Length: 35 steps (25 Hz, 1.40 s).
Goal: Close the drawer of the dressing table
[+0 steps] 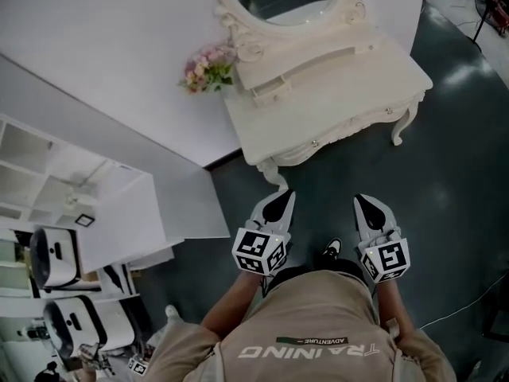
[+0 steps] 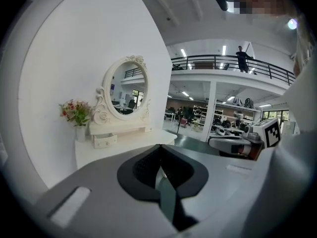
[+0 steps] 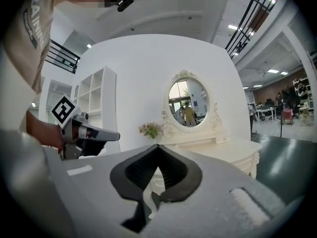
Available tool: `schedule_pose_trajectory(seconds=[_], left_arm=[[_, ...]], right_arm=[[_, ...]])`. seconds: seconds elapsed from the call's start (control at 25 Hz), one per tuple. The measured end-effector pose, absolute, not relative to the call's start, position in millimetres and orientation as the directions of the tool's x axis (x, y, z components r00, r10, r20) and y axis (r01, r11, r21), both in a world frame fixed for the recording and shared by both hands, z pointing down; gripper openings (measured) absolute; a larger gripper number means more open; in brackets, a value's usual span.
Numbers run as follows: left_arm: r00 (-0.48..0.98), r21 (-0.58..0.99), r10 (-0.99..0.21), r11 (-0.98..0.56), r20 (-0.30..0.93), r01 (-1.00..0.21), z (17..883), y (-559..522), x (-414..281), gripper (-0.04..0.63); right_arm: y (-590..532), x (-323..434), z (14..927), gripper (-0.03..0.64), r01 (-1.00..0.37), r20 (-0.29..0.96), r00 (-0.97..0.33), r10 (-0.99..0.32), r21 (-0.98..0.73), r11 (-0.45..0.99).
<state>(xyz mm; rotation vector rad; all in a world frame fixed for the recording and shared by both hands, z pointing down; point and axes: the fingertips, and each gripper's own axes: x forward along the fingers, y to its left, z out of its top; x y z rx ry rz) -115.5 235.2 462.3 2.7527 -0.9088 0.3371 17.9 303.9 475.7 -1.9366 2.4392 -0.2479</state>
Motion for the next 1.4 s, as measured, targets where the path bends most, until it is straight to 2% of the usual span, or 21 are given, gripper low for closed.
schedule_pose_trajectory(seconds=[0.24, 0.44, 0.72, 1.16, 1.4], left_arm=[[0.715, 0.121, -0.615, -0.724, 0.333, -0.679, 471.7, 215.4, -125.7, 0.017], [0.7, 0.178, -0.617, -0.691, 0.36, -0.7, 487.7, 196.0, -123.0, 0.017], [0.747, 0.223, -0.582, -0.72, 0.323, -0.657, 492.8, 162.6, -97.5, 0.017], [0.749, 0.214, -0.604, -0.721, 0.272, -0.659, 473.9, 51.3, -87.7, 0.017], [0.773, 0.203, -0.576, -0.751, 0.265, -0.629, 469.8, -2.0, -78.4, 0.017]], right_arm=[[276.6, 25.0, 479.4, 0.002, -0.949, 0.117, -0.293, -0.949, -0.158, 0.273], [259.1, 27.9, 491.8, 0.002, -0.939, 0.162, -0.328, -0.931, -0.165, 0.302], [231.1, 35.9, 504.1, 0.002, -0.941, 0.209, -0.326, -0.922, -0.168, 0.295], [119.2, 33.3, 459.9, 0.002, -0.932, 0.176, -0.359, -0.917, -0.111, 0.344], [72.8, 36.5, 446.4, 0.002, -0.942, 0.173, -0.336, -0.926, -0.067, 0.329]])
